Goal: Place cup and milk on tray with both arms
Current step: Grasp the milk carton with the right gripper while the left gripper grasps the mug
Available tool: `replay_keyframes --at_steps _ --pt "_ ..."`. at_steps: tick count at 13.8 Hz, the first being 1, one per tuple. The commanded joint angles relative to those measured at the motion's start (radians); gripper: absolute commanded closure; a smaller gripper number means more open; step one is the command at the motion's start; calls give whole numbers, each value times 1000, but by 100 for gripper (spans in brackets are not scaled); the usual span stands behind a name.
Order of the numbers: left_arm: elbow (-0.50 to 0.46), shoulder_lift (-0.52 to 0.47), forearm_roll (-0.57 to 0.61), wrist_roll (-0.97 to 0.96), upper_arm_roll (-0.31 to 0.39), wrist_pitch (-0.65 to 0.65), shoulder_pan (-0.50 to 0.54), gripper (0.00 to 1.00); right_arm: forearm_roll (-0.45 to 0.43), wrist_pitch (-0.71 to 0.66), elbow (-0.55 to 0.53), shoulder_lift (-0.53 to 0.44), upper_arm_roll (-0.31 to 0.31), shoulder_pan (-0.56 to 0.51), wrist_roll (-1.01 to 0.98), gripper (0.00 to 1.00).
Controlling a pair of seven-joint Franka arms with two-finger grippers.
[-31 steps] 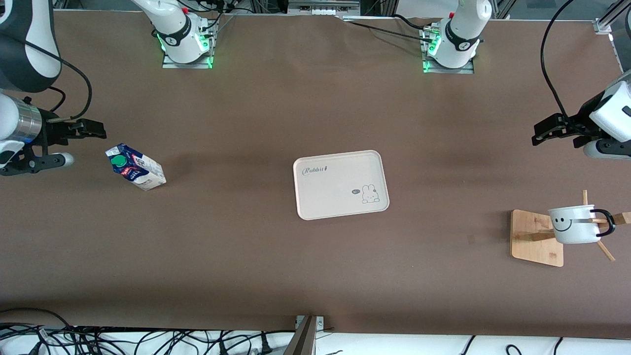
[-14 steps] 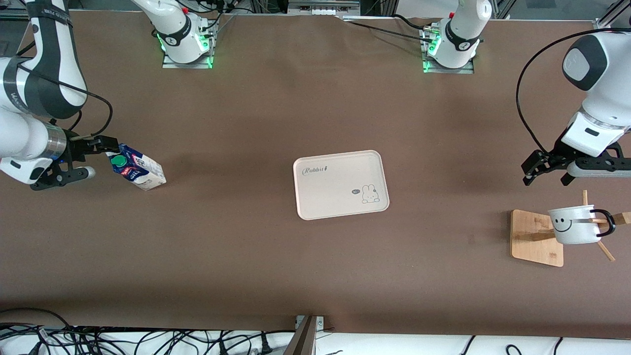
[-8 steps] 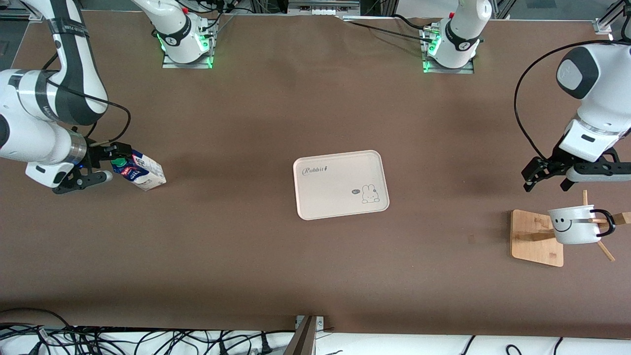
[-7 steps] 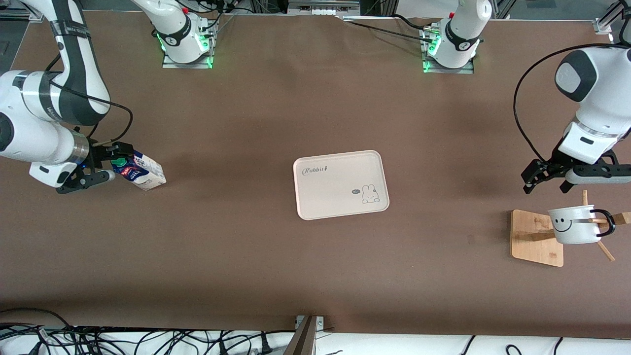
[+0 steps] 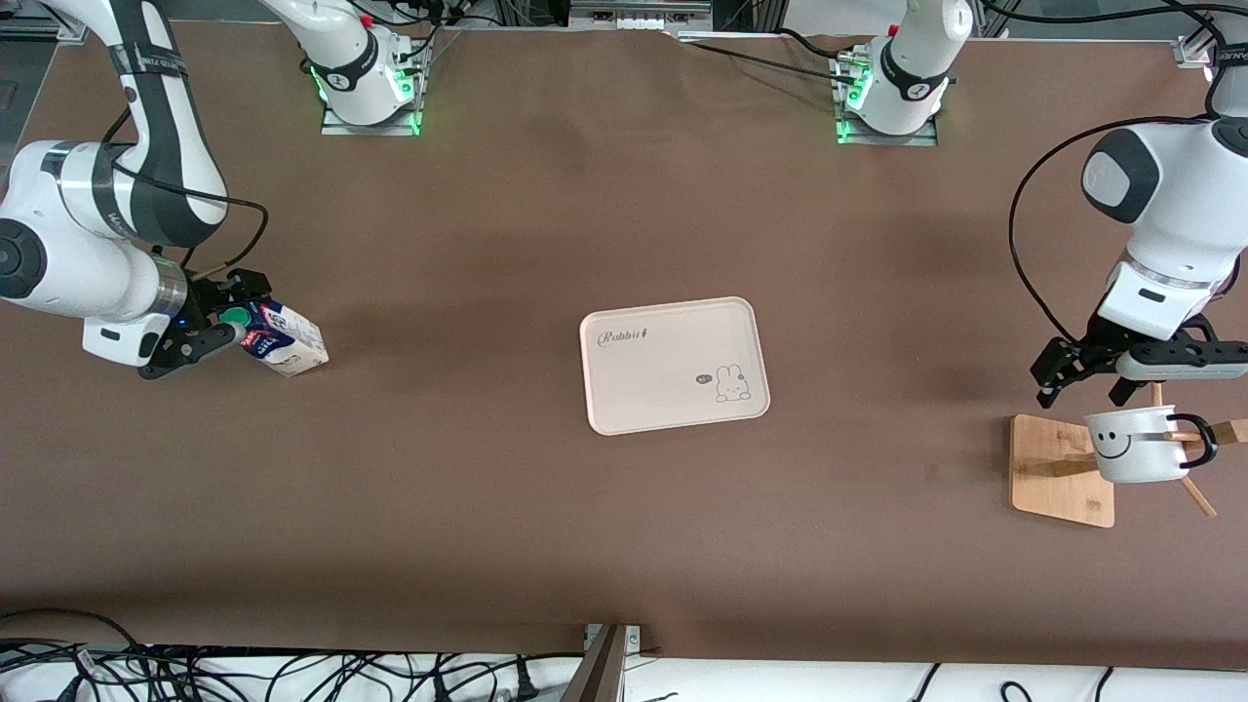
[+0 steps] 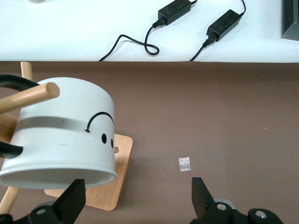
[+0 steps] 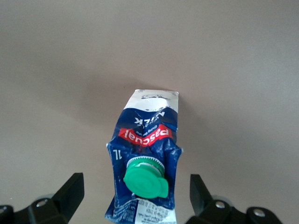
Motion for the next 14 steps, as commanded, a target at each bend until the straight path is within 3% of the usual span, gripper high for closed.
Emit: replay_keyframes --at_steps 1,6,12,14 --pt "2 24 27 6 14 55 -7 0 -21 14 -36 -31 -1 -1 -51 0" --pt "-1 33 94 4 22 113 -7 0 -19 34 -51 -26 -5 -12 -42 0" --pt "2 49 96 4 39 125 -7 0 -16 40 -61 -22 -7 -38 -38 0" --pt "2 50 96 4 39 125 -7 10 -13 40 -61 -17 -7 -38 -36 0"
